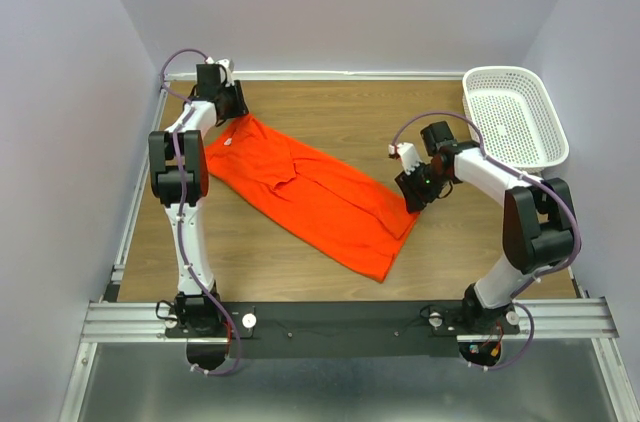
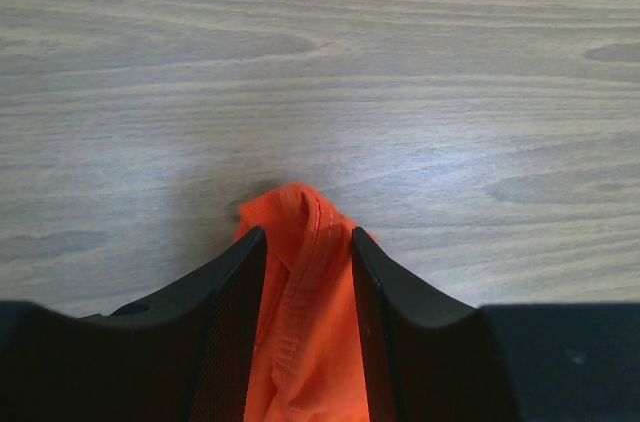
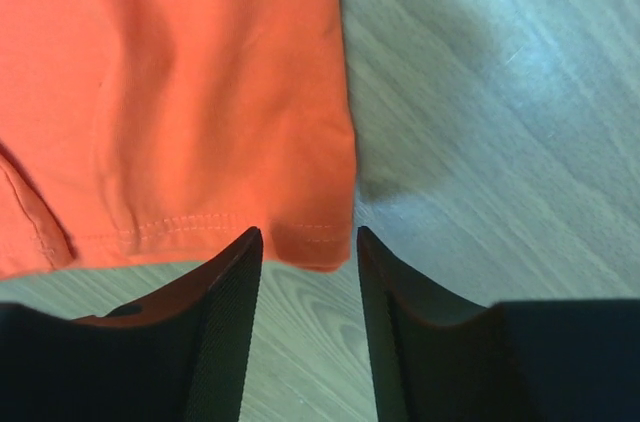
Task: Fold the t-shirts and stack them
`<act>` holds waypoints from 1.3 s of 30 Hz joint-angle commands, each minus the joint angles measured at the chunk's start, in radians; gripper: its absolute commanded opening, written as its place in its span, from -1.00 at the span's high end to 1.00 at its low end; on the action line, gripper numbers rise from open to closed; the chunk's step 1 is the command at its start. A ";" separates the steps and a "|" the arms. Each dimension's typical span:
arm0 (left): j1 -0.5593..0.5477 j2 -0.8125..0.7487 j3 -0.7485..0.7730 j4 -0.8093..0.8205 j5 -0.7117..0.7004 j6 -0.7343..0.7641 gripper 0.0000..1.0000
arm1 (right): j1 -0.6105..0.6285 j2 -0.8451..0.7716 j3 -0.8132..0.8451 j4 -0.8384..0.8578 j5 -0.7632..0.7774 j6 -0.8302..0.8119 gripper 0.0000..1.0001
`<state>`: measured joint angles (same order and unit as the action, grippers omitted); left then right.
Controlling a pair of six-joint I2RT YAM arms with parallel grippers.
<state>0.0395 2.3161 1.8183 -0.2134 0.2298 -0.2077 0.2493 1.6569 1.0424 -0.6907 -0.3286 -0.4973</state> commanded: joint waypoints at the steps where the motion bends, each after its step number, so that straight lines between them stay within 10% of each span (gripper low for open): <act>1: 0.007 0.009 -0.013 -0.001 0.049 0.011 0.05 | -0.002 -0.017 -0.019 -0.036 0.026 -0.023 0.03; 22: 0.007 0.009 -0.033 0.005 0.071 0.008 0.09 | -0.002 -0.013 -0.022 -0.049 0.020 -0.032 0.44; 35: 0.022 0.008 -0.014 0.000 0.094 -0.012 1.00 | -0.002 -0.061 -0.027 -0.046 0.054 -0.035 0.99; 39: 0.036 0.006 -0.014 0.002 0.095 -0.016 1.00 | -0.004 -0.091 -0.048 -0.040 0.086 -0.040 0.99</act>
<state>0.0563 2.3165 1.7927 -0.2123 0.3038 -0.2150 0.2493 1.6146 1.0206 -0.7155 -0.2955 -0.5247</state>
